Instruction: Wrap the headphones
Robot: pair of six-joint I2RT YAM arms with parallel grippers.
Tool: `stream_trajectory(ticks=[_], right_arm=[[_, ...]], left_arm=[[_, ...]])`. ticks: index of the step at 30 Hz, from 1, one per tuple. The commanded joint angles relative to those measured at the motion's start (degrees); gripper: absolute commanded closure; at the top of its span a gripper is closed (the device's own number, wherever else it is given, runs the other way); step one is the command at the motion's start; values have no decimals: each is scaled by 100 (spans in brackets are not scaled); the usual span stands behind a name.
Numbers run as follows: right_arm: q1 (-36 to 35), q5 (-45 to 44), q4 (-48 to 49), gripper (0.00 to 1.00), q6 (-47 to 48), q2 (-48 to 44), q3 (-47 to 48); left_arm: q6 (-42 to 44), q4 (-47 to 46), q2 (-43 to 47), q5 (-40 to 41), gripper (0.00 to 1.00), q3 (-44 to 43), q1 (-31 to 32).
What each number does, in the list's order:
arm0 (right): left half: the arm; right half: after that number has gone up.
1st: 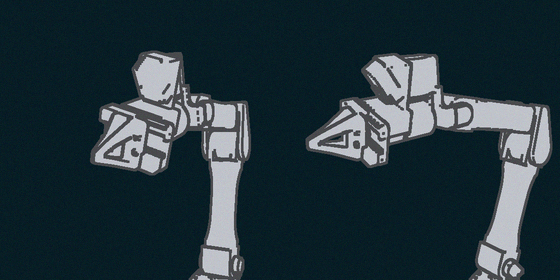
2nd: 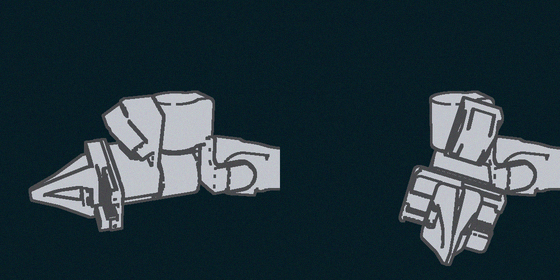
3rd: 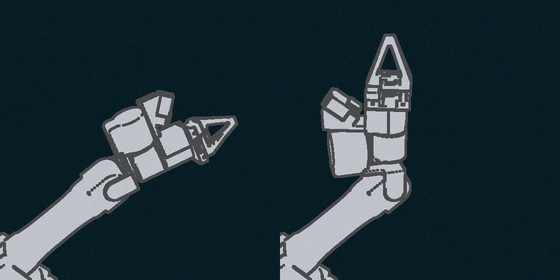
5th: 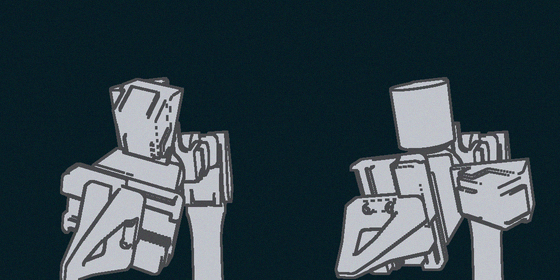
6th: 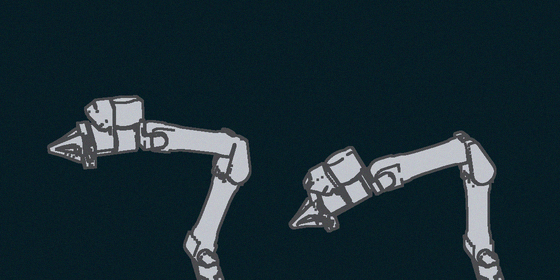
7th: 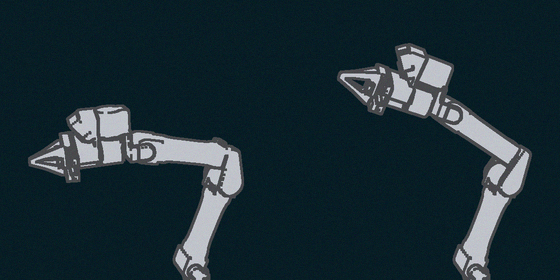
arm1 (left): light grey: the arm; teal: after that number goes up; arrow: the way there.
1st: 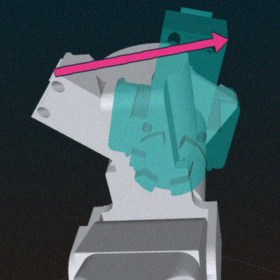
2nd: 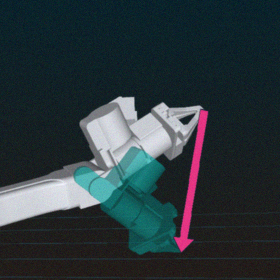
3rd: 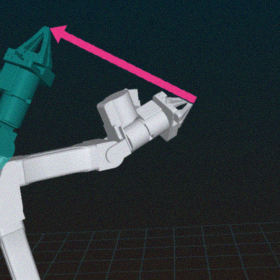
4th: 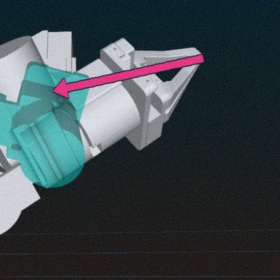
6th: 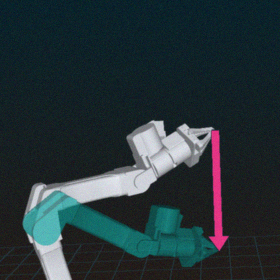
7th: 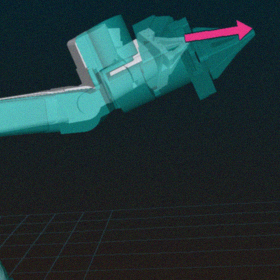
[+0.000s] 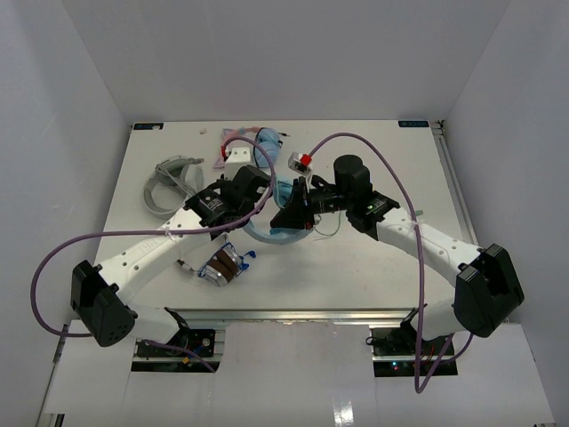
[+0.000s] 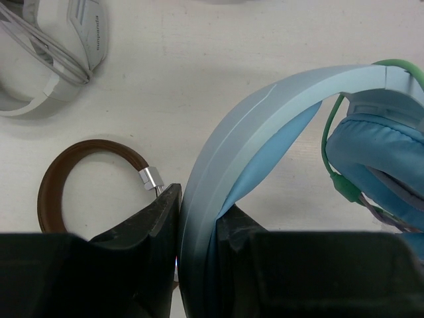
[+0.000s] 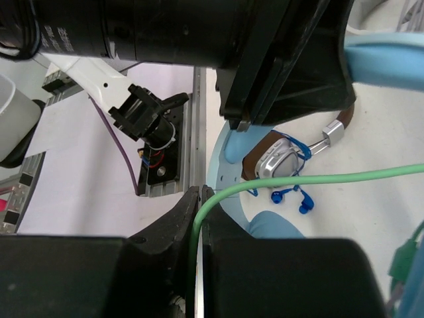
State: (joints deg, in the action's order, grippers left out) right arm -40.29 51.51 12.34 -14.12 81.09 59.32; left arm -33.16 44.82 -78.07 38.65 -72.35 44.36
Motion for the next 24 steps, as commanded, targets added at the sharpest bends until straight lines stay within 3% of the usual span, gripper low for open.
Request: stream_trajectory(ticks=[1, 17, 24], right_arm=[[-154, 534, 908, 89, -397, -40, -235], [-644, -535, 1069, 90, -401, -791, -1038], [-893, -486, 1957, 90, -679, -866, -1584]], left_arm=[[-560, -307, 467, 581, 100, -376, -50], [-1601, -205, 1029, 1033, 100, -447, -191], [-1888, -175, 1058, 1118, 100, -501, -209]])
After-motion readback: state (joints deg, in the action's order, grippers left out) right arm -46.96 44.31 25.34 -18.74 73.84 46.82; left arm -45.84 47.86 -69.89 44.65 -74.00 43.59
